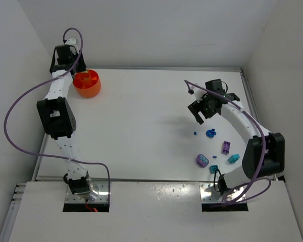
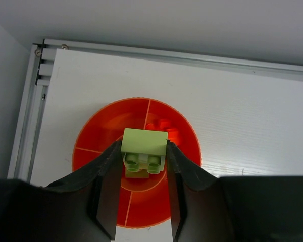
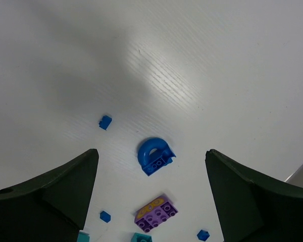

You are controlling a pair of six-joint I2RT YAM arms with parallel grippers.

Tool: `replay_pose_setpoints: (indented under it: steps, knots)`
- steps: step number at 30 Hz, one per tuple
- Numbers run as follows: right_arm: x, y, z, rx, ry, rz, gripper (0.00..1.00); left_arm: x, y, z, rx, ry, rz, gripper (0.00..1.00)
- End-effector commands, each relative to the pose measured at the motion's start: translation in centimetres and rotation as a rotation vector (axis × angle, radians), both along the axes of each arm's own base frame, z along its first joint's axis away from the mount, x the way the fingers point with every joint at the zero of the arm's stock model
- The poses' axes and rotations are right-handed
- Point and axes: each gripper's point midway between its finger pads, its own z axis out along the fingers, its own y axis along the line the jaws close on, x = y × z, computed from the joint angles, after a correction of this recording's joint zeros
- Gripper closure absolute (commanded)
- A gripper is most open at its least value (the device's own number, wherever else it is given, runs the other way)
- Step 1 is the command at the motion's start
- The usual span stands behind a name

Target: Sort the legos into containers by color

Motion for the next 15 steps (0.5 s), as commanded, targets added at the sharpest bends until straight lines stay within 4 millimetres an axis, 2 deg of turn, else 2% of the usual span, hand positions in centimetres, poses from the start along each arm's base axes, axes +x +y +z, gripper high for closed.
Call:
replay_pose_setpoints:
  steps: [1, 5, 8, 11, 12, 14, 15]
  knots:
    - [1.4, 0.2, 1.6, 0.018, -0.040, -0.019, 0.13, 0.5, 1.6, 1.7, 0.036, -0.050, 0.049, 1.00]
    - [1.4, 0.3, 1.3, 0.024, -0.029, -0.014, 0.07, 0.5, 1.9, 0.6, 0.053, -0.028, 0.049, 0.99]
    - [1.7, 0.0, 0.9, 0.022, -0.019, -0.023, 0.07, 0.3, 1.9, 0.2, 0.059, -0.018, 0.045, 0.97]
    - [1.5, 0.0, 0.8, 0.020, -0.010, -0.024, 0.07, 0.3, 2.0, 0.2, 0.063, -0.017, 0.053, 0.92]
    - [1.5, 0.0, 0.8, 0.020, -0.010, -0.024, 0.07, 0.4, 2.1, -0.4, 0.061, -0.008, 0.053, 0.87]
    - [1.5, 0.0, 0.8, 0.020, -0.010, -0.024, 0.07, 0.3, 1.9, -0.8, 0.065, 0.001, 0.039, 0.55]
    - [1.5, 0.0, 0.8, 0.020, -0.010, -0.024, 0.07, 0.3, 1.9, -0.8, 0.065, 0.001, 0.038, 0.47]
